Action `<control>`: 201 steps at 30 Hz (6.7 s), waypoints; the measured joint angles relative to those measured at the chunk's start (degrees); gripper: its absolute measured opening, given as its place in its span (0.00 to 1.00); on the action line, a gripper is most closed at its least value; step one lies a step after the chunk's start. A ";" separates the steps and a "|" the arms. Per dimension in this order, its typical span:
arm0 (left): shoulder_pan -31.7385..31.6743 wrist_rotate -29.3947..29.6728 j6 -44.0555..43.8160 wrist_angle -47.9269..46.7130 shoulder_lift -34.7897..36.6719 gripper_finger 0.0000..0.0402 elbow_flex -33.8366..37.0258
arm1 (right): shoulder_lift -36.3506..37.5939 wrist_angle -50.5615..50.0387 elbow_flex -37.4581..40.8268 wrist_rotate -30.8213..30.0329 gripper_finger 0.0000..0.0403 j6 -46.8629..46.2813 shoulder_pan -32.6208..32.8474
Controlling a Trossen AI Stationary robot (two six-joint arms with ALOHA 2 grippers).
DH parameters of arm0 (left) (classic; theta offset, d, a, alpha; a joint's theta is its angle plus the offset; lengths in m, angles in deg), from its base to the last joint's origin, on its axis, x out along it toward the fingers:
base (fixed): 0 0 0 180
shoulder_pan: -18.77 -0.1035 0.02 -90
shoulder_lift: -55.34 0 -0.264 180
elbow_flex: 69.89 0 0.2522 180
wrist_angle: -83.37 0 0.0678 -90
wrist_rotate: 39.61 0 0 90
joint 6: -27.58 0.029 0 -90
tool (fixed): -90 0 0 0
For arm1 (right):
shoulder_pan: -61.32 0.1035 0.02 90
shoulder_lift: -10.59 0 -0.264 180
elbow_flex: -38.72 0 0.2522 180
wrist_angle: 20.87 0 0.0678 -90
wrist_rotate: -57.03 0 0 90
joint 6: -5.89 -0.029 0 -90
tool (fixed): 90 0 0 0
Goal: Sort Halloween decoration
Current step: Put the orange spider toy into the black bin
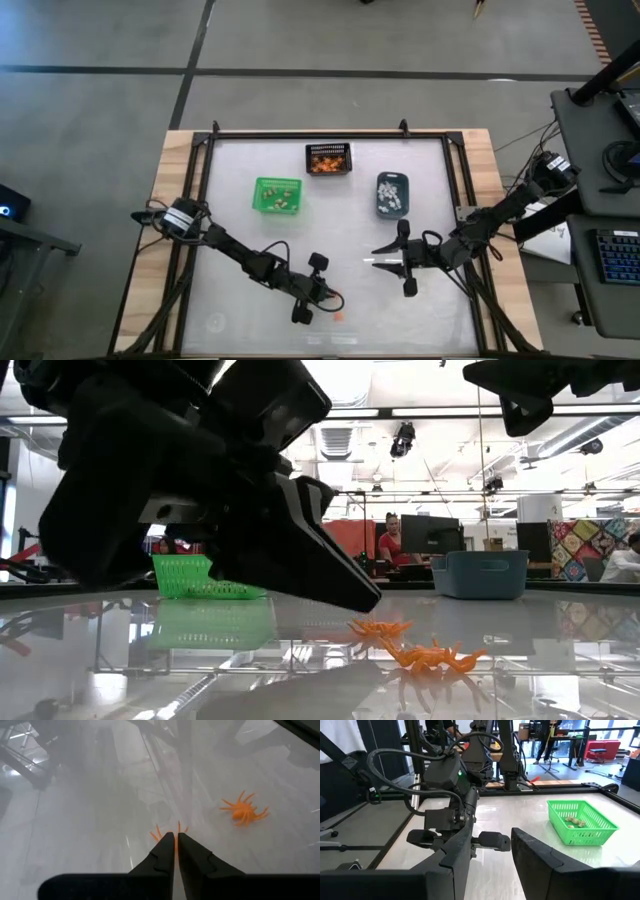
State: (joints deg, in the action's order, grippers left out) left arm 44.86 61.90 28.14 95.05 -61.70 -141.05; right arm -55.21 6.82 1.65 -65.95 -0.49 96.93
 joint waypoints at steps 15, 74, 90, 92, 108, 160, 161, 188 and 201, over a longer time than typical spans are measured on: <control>0.11 0.52 2.91 -10.07 4.88 0.04 -0.22 | -0.64 -30.75 -9.92 4.07 0.25 -41.05 -5.26; 1.39 1.59 2.86 2.61 0.34 0.00 0.85 | -33.77 -44.16 -33.59 17.31 0.48 -73.01 -5.53; 0.46 1.54 0.19 4.11 -2.59 0.00 0.87 | -40.55 -33.28 -32.96 17.94 0.48 -73.03 -4.85; 0.44 1.59 0.19 4.09 -2.56 0.00 0.96 | -40.72 -32.78 -32.96 17.94 0.48 -73.05 -4.85; 0.50 1.59 1.32 0.41 0.65 0.00 1.40 | -40.10 -32.18 -32.92 17.99 0.48 -70.80 -5.25; 1.20 1.43 -1.73 0.18 0.49 0.00 3.43 | -47.43 -24.17 -33.79 10.76 0.33 -20.57 -3.66; 1.20 1.43 -1.73 0.24 0.47 0.00 3.43 | -47.41 -24.18 -33.77 10.65 0.31 -20.60 -3.66; 1.22 1.41 -1.56 1.45 0.39 0.00 3.61 | -47.45 -23.24 -33.68 7.94 0.34 -16.49 -3.99; 1.21 1.41 -1.56 1.54 0.39 0.00 3.61 | -47.56 -20.98 -33.75 7.48 0.41 -10.35 -4.04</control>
State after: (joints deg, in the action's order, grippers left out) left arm 46.07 63.32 26.58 96.59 -61.31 -137.45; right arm -102.77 -14.17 -32.10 -58.47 -10.85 92.89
